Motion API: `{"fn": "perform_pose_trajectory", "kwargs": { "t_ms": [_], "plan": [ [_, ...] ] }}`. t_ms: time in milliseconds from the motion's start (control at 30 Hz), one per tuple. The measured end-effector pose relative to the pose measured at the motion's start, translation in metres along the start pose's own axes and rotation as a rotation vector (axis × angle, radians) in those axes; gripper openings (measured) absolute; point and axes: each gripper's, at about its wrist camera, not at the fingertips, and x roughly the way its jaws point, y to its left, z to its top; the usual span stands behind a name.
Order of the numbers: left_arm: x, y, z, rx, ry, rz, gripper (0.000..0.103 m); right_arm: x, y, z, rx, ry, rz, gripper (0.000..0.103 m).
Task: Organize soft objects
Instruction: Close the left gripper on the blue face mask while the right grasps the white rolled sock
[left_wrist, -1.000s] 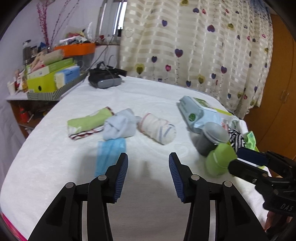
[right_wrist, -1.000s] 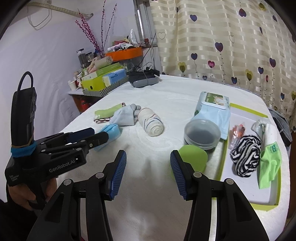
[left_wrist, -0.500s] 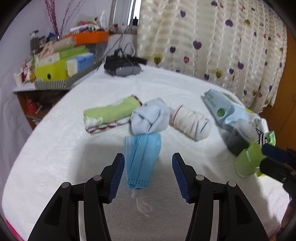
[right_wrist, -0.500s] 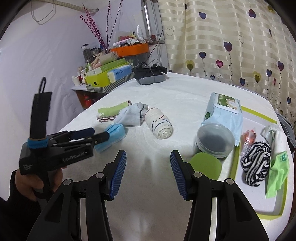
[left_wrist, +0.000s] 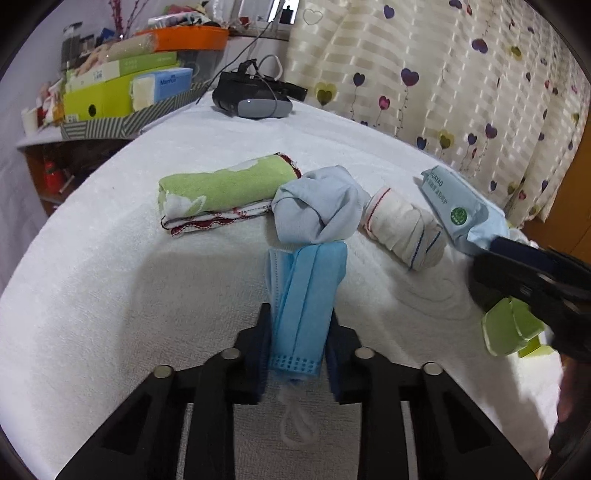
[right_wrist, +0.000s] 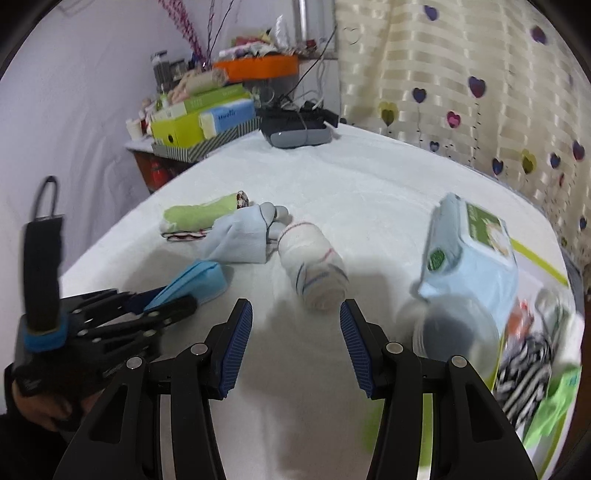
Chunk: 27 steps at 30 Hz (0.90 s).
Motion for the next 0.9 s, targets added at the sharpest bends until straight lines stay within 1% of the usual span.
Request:
{"fn": "perform_pose_trajectory", "kwargs": {
  "t_ms": [167, 300, 500, 633, 733, 767, 900],
  "plan": [
    [-0.002, 0.001, 0.000, -0.007, -0.007, -0.038, 0.020, 0.023, -0.005, 0.020, -0.068, 0.090, -0.053, 0.051],
    [-0.002, 0.003, 0.001, -0.008, -0.002, -0.067, 0.020, 0.041, -0.006, 0.029, -0.109, 0.168, -0.048, 0.051],
    [0.002, 0.006, 0.003, -0.022, 0.009, -0.101, 0.020, 0.069, -0.006, 0.035, -0.138, 0.251, -0.050, 0.051],
    [0.003, 0.007, 0.004, -0.022, 0.012, -0.109, 0.020, 0.076, -0.004, 0.037, -0.140, 0.264, -0.056, 0.051],
    [0.003, 0.007, 0.004, -0.023, 0.009, -0.106, 0.020, 0.080, -0.006, 0.034, -0.112, 0.264, -0.038, 0.051],
    [0.003, 0.006, 0.004, -0.023, 0.007, -0.105, 0.020, 0.080, -0.006, 0.034, -0.109, 0.260, -0.042, 0.048],
    [-0.001, 0.005, 0.004, -0.023, -0.009, -0.100, 0.020, 0.066, -0.005, 0.029, -0.084, 0.220, -0.029, 0.046]
  ]
}}
